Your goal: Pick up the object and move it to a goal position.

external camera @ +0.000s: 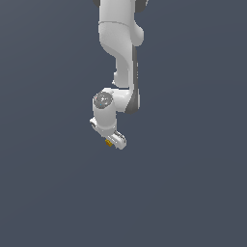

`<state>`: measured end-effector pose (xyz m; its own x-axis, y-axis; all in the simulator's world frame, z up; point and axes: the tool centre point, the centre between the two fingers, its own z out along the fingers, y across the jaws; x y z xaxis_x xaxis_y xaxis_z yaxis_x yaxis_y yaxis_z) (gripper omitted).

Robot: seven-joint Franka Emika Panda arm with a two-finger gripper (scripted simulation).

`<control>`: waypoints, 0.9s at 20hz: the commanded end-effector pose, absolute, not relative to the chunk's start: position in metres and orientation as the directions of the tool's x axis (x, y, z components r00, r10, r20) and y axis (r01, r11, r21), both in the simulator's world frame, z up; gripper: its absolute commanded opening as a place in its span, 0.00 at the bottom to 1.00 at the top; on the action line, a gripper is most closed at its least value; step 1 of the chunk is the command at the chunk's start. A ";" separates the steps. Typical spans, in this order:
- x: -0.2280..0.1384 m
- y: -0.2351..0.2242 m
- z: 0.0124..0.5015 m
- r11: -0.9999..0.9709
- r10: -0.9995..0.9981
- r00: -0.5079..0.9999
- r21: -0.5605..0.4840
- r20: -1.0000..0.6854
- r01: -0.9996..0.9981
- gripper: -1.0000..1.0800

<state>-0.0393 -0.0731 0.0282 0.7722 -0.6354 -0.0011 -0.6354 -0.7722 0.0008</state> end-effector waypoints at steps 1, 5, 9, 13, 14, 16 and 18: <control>-0.038 -0.073 0.023 -0.772 -0.636 0.772 0.000 0.000 -0.636 0.96; -0.038 -0.073 0.022 -0.772 -0.636 0.772 0.000 0.000 -0.636 0.00; -0.038 -0.073 0.022 -0.772 -0.636 0.772 0.000 0.000 -0.636 0.00; -0.038 -0.073 0.022 -0.772 -0.636 0.772 0.000 0.000 -0.636 0.00; -0.038 -0.073 0.022 -0.772 -0.636 0.772 0.000 0.000 -0.636 0.00; -0.038 -0.072 0.023 -0.772 -0.636 0.772 0.000 0.000 -0.636 0.00; -0.039 -0.070 0.026 -0.772 -0.636 0.772 0.000 0.000 -0.636 0.00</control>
